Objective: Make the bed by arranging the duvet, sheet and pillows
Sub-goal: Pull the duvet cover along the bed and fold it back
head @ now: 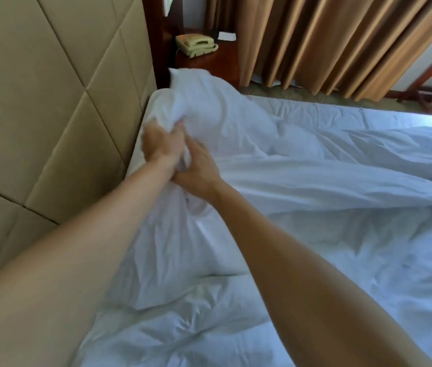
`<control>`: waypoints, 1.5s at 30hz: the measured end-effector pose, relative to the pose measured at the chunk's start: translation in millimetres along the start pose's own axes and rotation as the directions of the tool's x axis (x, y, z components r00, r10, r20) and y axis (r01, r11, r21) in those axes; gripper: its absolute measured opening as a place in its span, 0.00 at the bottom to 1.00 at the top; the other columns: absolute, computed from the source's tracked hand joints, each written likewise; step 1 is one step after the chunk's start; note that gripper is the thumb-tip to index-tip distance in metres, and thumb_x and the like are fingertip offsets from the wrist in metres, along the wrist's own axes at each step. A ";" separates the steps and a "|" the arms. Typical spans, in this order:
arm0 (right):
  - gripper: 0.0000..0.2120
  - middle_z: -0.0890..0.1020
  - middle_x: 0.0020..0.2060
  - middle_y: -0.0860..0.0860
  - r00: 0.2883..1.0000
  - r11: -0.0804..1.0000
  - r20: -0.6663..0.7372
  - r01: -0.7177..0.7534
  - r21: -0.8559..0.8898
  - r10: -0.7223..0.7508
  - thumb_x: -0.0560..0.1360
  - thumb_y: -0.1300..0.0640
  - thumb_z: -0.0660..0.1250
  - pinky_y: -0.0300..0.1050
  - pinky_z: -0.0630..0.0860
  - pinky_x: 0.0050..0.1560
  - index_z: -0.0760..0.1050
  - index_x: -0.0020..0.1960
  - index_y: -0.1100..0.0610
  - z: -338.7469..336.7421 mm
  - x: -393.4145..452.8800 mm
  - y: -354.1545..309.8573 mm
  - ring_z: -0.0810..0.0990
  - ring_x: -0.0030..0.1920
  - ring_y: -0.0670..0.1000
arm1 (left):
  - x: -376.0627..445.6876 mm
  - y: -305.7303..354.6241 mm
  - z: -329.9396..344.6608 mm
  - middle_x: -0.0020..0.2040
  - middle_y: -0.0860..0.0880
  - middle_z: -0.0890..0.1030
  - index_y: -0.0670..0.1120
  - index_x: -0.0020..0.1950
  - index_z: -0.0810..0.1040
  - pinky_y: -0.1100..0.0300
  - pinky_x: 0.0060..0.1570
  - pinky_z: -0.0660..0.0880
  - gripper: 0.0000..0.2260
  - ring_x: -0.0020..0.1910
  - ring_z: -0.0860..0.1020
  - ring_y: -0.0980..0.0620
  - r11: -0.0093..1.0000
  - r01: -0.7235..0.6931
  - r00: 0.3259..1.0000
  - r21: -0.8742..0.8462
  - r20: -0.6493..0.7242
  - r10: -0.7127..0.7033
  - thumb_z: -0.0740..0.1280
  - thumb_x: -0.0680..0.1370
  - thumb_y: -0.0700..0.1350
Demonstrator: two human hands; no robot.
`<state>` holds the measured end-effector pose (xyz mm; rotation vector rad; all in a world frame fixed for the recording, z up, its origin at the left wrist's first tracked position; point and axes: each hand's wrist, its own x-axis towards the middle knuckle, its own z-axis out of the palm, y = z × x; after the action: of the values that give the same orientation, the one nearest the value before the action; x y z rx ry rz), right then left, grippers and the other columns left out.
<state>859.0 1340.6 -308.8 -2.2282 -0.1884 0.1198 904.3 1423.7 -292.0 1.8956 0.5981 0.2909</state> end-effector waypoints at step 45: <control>0.25 0.75 0.67 0.58 0.657 0.821 0.628 0.022 -0.570 0.418 0.84 0.42 0.51 0.52 0.68 0.67 0.71 0.70 0.58 33.9 -188.2 59.9 0.73 0.66 0.59 | -149.8 -177.0 -172.9 0.54 0.44 0.79 0.46 0.54 0.76 0.53 0.50 0.73 0.10 0.53 0.79 0.43 0.191 -0.651 0.673 0.734 0.675 -0.301 0.57 0.77 0.41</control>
<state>674.3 1296.9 -373.1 -2.6280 -0.4462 1.2669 650.0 1534.0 -374.7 3.0863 -0.2109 -1.0071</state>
